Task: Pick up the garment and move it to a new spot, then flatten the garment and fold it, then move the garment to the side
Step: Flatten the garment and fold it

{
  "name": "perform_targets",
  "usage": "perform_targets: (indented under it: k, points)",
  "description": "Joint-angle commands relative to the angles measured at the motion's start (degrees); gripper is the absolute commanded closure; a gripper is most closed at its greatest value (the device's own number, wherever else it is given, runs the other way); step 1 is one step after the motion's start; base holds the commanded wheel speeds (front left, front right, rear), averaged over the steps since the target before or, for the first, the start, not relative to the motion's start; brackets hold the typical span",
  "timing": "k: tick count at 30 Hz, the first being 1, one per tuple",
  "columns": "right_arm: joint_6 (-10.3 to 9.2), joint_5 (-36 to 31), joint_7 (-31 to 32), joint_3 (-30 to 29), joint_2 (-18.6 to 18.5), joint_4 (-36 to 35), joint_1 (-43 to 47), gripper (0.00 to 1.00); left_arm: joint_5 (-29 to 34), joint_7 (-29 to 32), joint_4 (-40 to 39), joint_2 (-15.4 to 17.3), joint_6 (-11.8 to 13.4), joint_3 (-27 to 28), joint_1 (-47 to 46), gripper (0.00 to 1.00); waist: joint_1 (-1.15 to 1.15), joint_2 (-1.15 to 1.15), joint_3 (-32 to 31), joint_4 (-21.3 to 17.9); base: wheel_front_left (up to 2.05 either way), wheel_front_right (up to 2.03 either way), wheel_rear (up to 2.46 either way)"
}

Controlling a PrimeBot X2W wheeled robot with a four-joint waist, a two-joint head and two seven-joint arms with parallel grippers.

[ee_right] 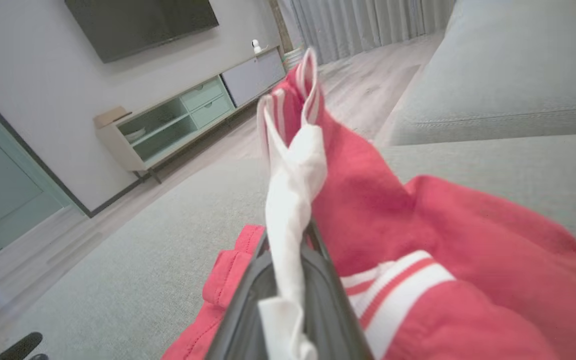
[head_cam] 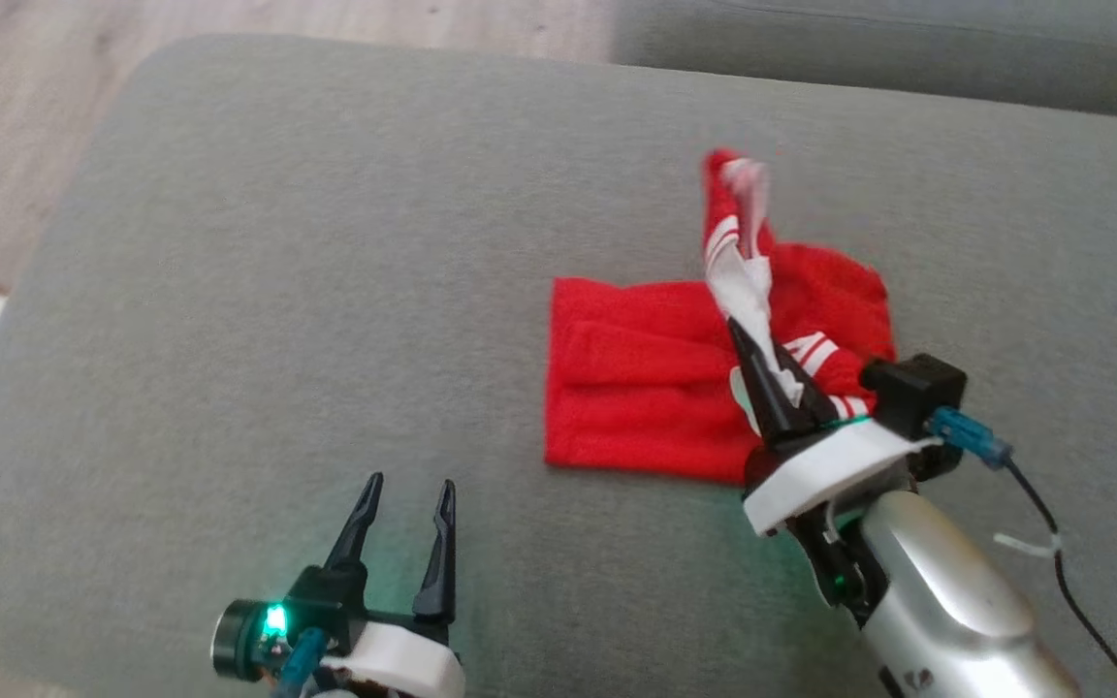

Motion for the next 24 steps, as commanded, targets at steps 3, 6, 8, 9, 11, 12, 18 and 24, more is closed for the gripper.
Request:
perform_targets:
  k: [3,6,8,9,11,12,18,24]
  points:
    - [-0.04,0.52,0.12,2.20,1.52,1.03,-4.14,1.00,-0.55,-0.30,-1.19,0.04,0.05,0.57,-1.39,0.00,0.00,0.00,0.17,4.96,0.00,0.00,0.00]
    - [-0.04,1.32,0.04,2.74,2.08,3.22,-5.07,0.27,-0.66,-0.30,-1.06,0.04,0.24,0.31,-1.17,0.00,0.00,0.00,0.19,6.57,0.00,0.00,0.00]
    - [-0.04,2.61,-0.19,2.90,2.44,3.83,-5.41,0.00,-0.77,-0.30,-1.09,0.04,0.35,0.38,-1.03,0.00,0.00,0.00,0.08,6.99,0.00,0.00,0.00]
    - [-0.04,3.10,-0.32,3.10,2.56,3.84,-5.54,0.00,-0.80,-0.30,-1.13,0.04,0.45,0.43,-0.96,0.00,0.00,0.00,0.01,7.00,0.00,0.00,0.00]
    - [-0.04,4.09,-0.61,3.24,2.70,3.10,-5.65,0.00,-0.86,-0.30,-1.23,0.04,0.70,0.80,-0.84,0.00,0.00,0.00,-0.26,6.50,0.00,0.00,0.00]
    - [-0.04,4.26,-0.74,2.93,2.70,2.63,-5.58,0.00,-0.85,-0.30,-1.30,0.04,0.77,1.01,-0.83,0.00,0.00,0.00,-0.42,6.01,0.00,0.00,0.00]
    - [-0.04,-1.20,-0.98,-8.38,1.16,-1.18,-2.46,0.00,-0.40,-0.30,-2.08,0.04,0.93,3.20,-1.03,0.00,0.00,0.00,-1.77,0.88,0.00,0.00,0.00]
    - [-0.04,-8.50,-0.99,-19.75,1.69,-3.88,2.39,0.00,0.12,-0.30,-2.32,0.04,0.73,4.85,-1.95,0.00,0.00,0.00,-2.41,-3.49,0.00,0.00,0.00]
